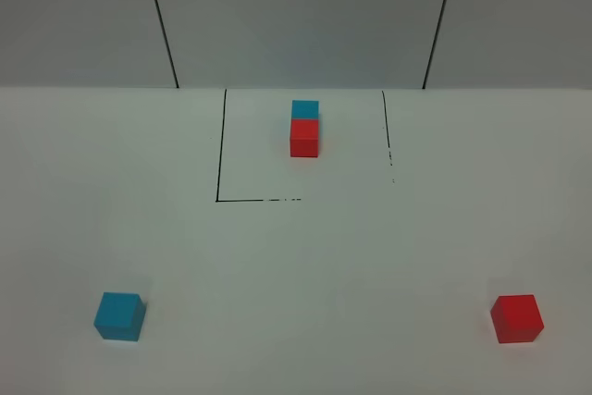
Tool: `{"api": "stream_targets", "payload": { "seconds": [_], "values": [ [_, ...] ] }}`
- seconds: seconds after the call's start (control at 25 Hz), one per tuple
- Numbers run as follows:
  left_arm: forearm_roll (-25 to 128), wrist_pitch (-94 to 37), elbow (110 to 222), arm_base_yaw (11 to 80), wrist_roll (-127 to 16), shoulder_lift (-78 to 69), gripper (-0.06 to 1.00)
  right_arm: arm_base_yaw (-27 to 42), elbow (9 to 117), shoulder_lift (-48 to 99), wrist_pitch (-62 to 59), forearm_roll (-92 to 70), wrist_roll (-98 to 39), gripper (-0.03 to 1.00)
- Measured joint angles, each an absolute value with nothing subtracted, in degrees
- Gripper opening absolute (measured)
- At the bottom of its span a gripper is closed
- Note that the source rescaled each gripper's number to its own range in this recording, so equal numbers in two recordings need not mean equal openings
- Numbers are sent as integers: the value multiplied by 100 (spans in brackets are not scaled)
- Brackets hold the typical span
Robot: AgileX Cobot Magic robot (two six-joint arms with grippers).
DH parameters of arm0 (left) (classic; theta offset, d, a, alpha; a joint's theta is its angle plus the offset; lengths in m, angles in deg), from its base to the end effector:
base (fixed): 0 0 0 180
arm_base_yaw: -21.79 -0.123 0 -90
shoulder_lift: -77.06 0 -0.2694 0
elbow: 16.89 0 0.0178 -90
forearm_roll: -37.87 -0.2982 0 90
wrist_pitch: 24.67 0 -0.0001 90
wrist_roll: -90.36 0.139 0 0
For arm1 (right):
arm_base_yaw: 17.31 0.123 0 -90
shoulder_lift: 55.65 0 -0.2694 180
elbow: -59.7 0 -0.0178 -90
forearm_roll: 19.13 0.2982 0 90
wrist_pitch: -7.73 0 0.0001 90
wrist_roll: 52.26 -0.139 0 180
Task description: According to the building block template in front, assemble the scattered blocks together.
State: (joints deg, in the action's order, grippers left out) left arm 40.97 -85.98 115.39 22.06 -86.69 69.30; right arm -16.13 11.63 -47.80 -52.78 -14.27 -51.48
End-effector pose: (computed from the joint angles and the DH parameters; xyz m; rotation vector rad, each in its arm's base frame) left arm 0.0926 -0.0070 0.2804 0.0605 2.0365 -0.0353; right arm 0.0941 0.0122 0.2800 -0.0388 2.0304 0.1057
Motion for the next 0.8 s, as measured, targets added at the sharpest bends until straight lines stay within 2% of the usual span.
{"api": "stream_targets", "payload": {
  "seconds": [0.8],
  "values": [
    [4097, -8598, 11539, 2206, -8669, 6925, 68, -1613, 1163, -4780, -5278, -1427, -5148, 100]
  ]
}}
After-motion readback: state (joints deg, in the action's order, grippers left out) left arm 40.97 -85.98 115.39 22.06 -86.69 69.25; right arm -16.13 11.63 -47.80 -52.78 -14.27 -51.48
